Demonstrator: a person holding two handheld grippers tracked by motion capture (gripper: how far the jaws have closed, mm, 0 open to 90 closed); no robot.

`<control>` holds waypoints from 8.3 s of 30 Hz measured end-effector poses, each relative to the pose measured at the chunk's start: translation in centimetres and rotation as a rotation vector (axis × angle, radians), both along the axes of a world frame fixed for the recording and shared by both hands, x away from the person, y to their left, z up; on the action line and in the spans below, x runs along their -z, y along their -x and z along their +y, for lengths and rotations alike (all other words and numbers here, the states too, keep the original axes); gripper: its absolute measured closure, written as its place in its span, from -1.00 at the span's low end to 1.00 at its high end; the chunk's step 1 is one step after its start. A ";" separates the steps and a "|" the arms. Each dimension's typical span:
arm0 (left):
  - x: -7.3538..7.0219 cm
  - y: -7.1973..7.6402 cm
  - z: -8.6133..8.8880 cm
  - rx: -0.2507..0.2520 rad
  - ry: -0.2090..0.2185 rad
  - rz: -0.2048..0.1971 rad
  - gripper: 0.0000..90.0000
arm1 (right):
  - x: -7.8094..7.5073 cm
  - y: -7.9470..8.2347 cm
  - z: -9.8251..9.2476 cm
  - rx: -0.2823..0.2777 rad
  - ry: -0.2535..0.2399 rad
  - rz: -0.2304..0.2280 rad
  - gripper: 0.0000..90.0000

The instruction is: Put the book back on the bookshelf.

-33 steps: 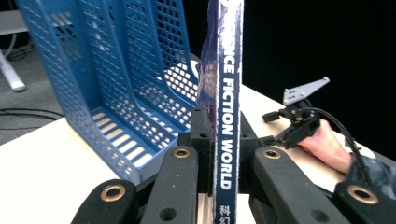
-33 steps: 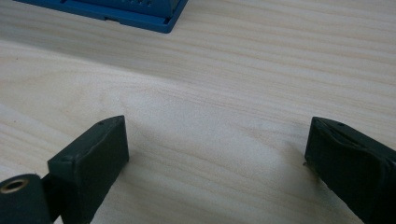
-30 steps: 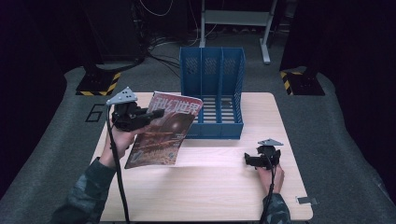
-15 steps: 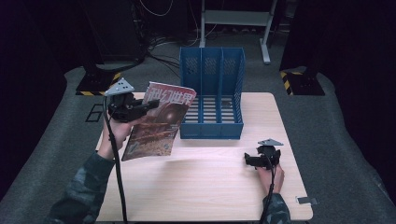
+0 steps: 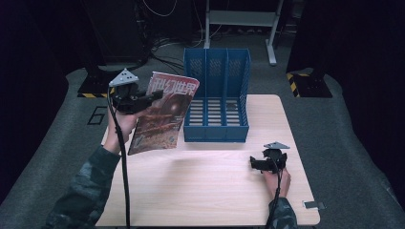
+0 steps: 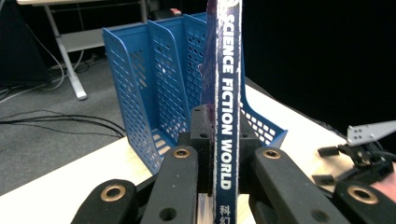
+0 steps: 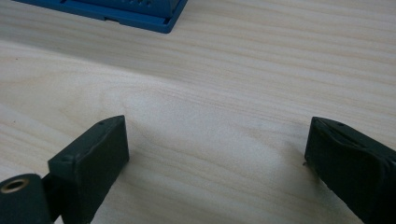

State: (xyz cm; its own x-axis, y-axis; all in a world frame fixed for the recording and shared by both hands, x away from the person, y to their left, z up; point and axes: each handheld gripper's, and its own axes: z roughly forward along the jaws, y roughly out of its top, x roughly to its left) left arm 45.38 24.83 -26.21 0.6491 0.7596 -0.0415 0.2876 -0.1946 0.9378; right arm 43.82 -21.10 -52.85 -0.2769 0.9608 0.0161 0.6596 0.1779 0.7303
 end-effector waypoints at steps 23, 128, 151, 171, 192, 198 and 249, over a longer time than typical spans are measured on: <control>-2.1 -2.7 -1.9 -0.071 0.014 -0.058 0.86 | 0.0 0.0 0.0 0.001 0.001 -0.002 -0.86; 9.1 -12.6 -10.5 -0.490 0.339 -0.311 0.86 | 0.0 -0.1 -0.1 0.003 0.002 -0.010 -0.85; 12.1 -12.0 -9.0 -0.460 0.344 -0.246 0.84 | 0.0 0.0 -0.1 -0.002 0.000 -0.010 -0.84; 11.4 -9.2 -6.3 -0.272 0.146 -0.070 0.73 | 0.0 0.0 -0.1 -0.001 0.001 -0.009 -0.84; 8.5 -9.5 -6.5 -0.160 0.100 -0.047 0.04 | 0.0 0.0 -0.1 0.006 0.003 -0.010 -0.84; 7.4 -10.6 -7.3 -0.146 0.037 -0.011 -0.05 | 0.0 0.0 -0.1 0.007 0.003 -0.009 -0.84; 5.9 -14.4 -11.6 -0.458 0.035 -0.052 0.87 | 0.0 0.0 -0.1 0.004 -0.003 -0.005 -0.84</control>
